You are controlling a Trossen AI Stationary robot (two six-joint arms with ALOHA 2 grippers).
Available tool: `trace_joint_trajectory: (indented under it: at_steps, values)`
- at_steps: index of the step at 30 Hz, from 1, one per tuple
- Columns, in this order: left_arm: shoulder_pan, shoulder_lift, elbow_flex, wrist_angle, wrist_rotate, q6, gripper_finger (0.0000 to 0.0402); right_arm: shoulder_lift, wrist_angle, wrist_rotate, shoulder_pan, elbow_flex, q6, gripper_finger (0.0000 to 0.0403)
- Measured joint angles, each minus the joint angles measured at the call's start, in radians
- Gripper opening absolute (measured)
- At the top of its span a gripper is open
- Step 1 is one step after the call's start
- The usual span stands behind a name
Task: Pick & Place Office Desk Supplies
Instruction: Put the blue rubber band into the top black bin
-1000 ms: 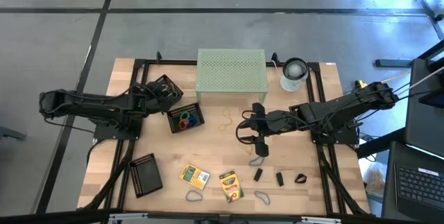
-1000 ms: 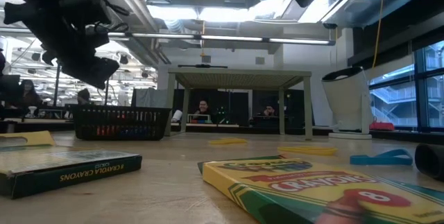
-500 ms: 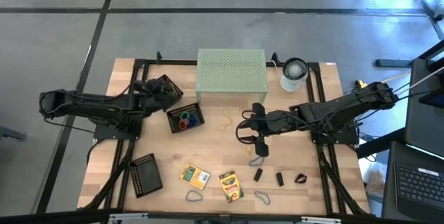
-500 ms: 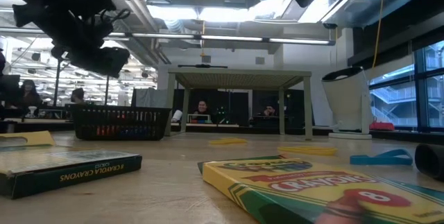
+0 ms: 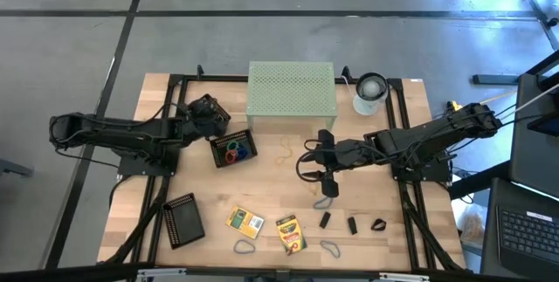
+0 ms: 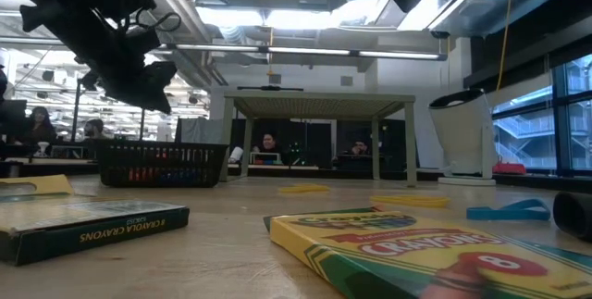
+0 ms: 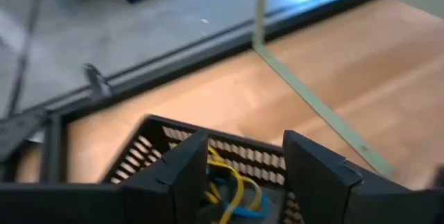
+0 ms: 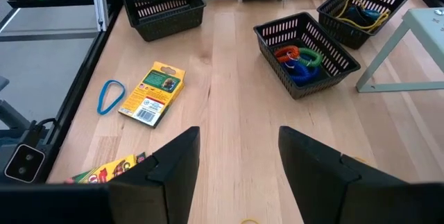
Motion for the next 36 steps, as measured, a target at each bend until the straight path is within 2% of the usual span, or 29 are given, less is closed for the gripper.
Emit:
trace_joint_trajectory:
  at_steps: [4,11,20,27,32,36]
  values:
    - [0.0,0.0,0.0,0.0,0.056,0.0,0.0183,0.0,0.0,0.0,0.0,0.0,0.0,0.0198]
    - [0.0,-0.019,0.012,-0.018,0.027,0.095,0.0183,0.0,-0.053,-0.008,0.0,0.0,0.061,0.0198]
    - [0.0,-0.037,0.134,-0.2,0.096,0.082,0.0183,0.0,-0.086,-0.008,0.0,0.0,0.077,0.0198]
    - [0.0,-0.037,0.15,-0.272,0.159,0.008,0.0183,0.0,-0.087,-0.008,0.0,0.0,0.098,0.0198]
    - [-0.022,-0.037,0.15,-0.178,0.304,0.042,0.0182,0.0,-0.107,-0.008,0.0,0.0,0.101,0.0198]
    - [-0.077,-0.037,0.15,-0.009,0.336,0.106,0.0182,0.001,-0.109,-0.008,0.0,-0.031,0.131,0.0198]
